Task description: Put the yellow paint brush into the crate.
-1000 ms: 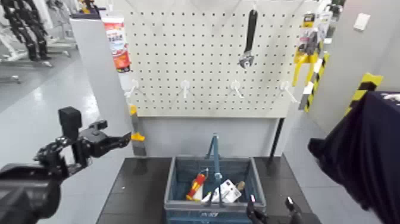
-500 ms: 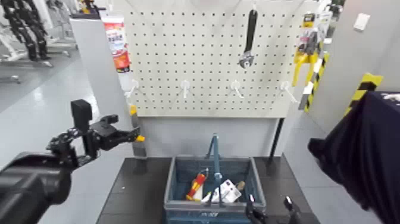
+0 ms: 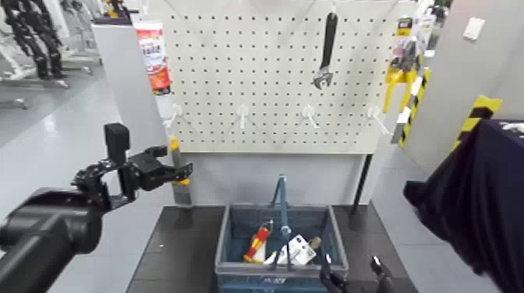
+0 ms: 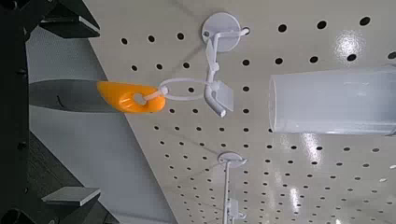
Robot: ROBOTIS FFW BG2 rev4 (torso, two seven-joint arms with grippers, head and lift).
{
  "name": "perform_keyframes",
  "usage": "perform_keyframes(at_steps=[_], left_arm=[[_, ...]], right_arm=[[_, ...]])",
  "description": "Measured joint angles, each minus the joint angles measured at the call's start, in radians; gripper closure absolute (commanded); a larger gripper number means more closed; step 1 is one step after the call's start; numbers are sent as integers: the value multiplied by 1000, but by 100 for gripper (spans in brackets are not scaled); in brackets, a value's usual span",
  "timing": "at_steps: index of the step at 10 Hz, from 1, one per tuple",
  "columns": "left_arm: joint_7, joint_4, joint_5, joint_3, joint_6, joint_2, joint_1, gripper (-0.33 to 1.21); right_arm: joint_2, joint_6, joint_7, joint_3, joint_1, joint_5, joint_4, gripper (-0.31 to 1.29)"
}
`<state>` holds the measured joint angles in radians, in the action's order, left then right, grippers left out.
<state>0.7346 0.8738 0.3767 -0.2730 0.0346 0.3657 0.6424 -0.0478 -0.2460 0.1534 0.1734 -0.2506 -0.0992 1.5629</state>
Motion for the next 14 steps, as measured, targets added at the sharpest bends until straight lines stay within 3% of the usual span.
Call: perform_keyframes(at_steps=[3, 4, 5, 6, 7, 14], left_arm=[[16, -42, 7, -16, -2, -8, 26, 12], [19, -50, 7, -19, -3, -10, 33, 29], [20, -54, 7, -19, -5, -12, 38, 73], [19, -60, 10, -20, -3, -15, 42, 100], [17, -66, 19, -20, 1, -17, 43, 118], [8, -69, 39, -18, 25, -25, 36, 120]], right_arm=[[-1, -6, 0, 2, 3, -3, -5, 15], [-1, -8, 0, 3, 3, -3, -6, 15], [-1, -10, 0, 3, 4, -4, -6, 15], [-1, -12, 0, 3, 5, -5, -7, 15], [-1, -14, 0, 4, 6, -5, -7, 15], [-4, -22, 0, 3, 7, -7, -7, 15]])
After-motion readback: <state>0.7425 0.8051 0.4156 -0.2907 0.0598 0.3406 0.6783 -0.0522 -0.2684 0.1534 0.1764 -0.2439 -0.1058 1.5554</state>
